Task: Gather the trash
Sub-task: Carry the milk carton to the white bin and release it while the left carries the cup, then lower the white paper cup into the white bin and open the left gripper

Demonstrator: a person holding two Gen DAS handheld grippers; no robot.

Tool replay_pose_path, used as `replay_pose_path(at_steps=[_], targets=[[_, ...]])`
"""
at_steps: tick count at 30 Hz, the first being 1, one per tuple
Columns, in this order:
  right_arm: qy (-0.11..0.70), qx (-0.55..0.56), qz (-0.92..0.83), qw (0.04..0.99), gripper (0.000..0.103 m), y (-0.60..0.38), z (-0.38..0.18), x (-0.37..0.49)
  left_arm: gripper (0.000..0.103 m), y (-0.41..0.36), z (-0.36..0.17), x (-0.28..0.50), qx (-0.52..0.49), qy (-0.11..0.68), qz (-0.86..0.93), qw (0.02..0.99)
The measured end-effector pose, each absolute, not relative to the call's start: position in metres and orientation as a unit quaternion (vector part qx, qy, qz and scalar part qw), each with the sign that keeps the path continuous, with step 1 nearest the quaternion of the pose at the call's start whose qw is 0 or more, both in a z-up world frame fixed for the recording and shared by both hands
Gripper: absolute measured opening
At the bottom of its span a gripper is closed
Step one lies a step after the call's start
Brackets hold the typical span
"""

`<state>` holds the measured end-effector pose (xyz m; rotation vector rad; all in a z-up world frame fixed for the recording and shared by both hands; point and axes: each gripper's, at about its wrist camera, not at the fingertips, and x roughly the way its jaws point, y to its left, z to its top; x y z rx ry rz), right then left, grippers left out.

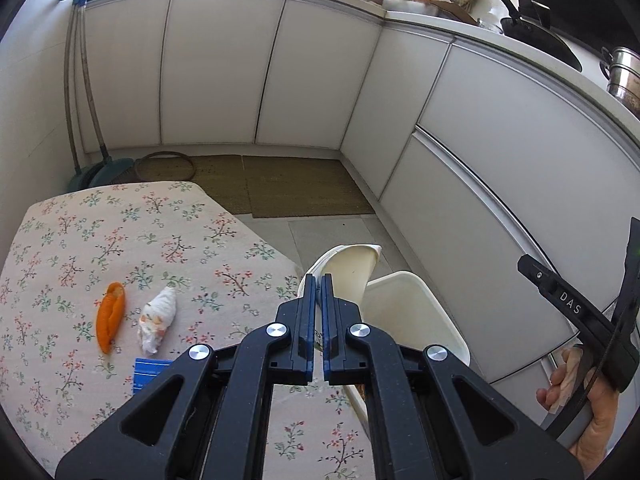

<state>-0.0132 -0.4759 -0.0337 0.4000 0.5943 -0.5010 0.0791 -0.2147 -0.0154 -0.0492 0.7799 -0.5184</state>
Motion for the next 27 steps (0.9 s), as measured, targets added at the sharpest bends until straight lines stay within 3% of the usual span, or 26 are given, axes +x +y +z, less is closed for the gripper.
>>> replay_pose_path(at_steps=[25,27], targets=[[0.313,0.203,-0.385,0.844,0.087,-0.558,-0.045,-0.073,0.004,-0.363,-0.043,0.078,0.014,0.418,-0.319,0.85],[0.313,0.204,-0.388,0.843,0.088,-0.558,-0.046,-0.078,0.014,-0.365,-0.046,0.08,0.013,0.425,-0.318,0.848]])
